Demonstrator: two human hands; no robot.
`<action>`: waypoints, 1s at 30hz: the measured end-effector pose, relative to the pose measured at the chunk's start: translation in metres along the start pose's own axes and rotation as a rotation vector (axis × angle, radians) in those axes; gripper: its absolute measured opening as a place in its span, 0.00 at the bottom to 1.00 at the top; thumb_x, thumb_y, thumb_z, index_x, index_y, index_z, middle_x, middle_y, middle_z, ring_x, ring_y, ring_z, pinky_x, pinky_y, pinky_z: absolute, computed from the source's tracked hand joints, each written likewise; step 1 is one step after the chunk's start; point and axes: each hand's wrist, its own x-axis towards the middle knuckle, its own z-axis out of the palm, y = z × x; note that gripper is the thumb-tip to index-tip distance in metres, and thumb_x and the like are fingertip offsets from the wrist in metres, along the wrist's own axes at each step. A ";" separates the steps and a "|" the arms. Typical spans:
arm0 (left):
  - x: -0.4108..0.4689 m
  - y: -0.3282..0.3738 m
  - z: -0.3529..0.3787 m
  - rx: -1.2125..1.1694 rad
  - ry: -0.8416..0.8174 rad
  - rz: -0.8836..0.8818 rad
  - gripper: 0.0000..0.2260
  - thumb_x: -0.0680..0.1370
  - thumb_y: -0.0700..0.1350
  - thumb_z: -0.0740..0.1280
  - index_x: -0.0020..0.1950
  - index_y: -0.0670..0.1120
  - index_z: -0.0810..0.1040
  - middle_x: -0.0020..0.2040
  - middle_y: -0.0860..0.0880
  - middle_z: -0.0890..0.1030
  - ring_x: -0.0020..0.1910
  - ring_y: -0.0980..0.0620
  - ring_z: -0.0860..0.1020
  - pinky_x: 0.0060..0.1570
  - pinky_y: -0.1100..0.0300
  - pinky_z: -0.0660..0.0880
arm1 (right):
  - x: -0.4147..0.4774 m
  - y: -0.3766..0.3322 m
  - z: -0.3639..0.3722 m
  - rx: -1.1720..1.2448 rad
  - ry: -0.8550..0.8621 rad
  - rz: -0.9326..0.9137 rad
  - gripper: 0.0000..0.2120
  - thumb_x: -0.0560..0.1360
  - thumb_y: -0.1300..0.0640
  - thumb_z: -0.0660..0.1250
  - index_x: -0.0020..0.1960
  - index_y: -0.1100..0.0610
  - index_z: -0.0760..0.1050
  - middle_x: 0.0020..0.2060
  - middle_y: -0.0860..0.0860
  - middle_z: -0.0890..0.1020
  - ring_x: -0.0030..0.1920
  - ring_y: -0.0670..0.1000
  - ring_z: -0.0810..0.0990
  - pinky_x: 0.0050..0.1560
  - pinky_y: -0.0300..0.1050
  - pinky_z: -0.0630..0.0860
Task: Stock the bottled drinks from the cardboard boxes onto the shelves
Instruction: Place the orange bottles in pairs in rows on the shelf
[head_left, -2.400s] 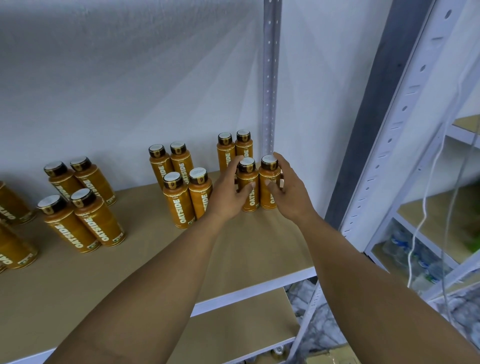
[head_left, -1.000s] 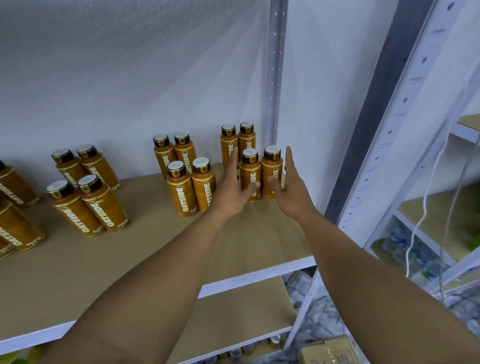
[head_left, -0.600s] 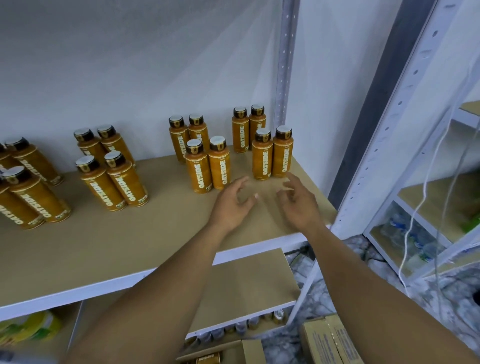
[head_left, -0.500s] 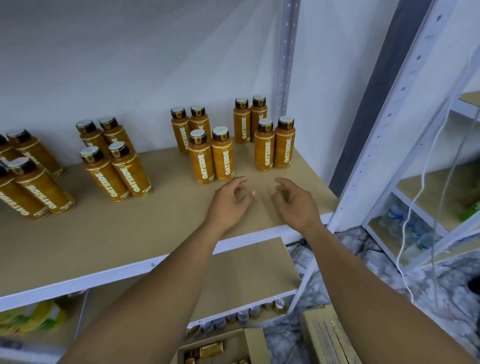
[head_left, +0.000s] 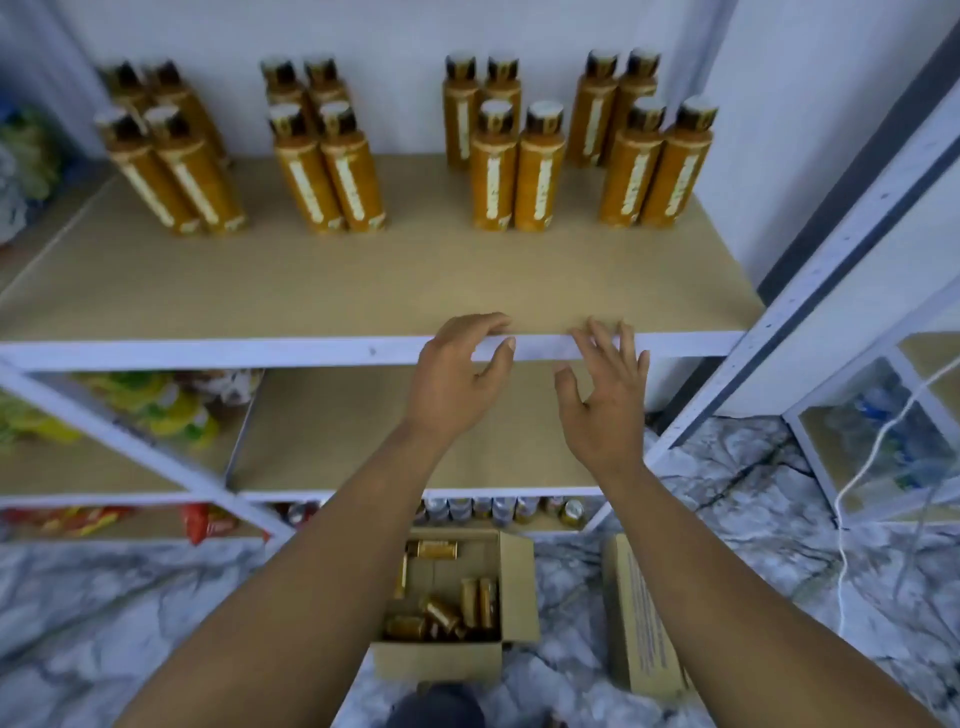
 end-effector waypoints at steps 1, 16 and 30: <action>-0.015 -0.002 0.001 0.010 0.049 -0.011 0.12 0.80 0.44 0.70 0.62 0.43 0.82 0.57 0.49 0.84 0.57 0.53 0.82 0.59 0.59 0.77 | -0.012 -0.002 0.000 0.050 -0.018 -0.001 0.17 0.81 0.53 0.61 0.67 0.55 0.79 0.74 0.52 0.73 0.80 0.57 0.60 0.80 0.53 0.45; -0.216 -0.113 -0.010 -0.010 -0.086 -0.692 0.10 0.82 0.46 0.68 0.62 0.47 0.81 0.47 0.58 0.83 0.48 0.64 0.81 0.49 0.66 0.79 | -0.162 0.018 0.065 0.242 -0.499 0.332 0.10 0.82 0.53 0.66 0.59 0.53 0.82 0.42 0.44 0.81 0.41 0.38 0.77 0.44 0.28 0.69; -0.418 -0.419 0.103 -0.040 -0.565 -0.942 0.10 0.80 0.47 0.71 0.61 0.51 0.81 0.49 0.55 0.83 0.47 0.68 0.79 0.44 0.75 0.71 | -0.402 0.162 0.286 0.074 -0.587 0.849 0.11 0.82 0.53 0.67 0.62 0.53 0.81 0.50 0.42 0.82 0.49 0.37 0.79 0.48 0.20 0.69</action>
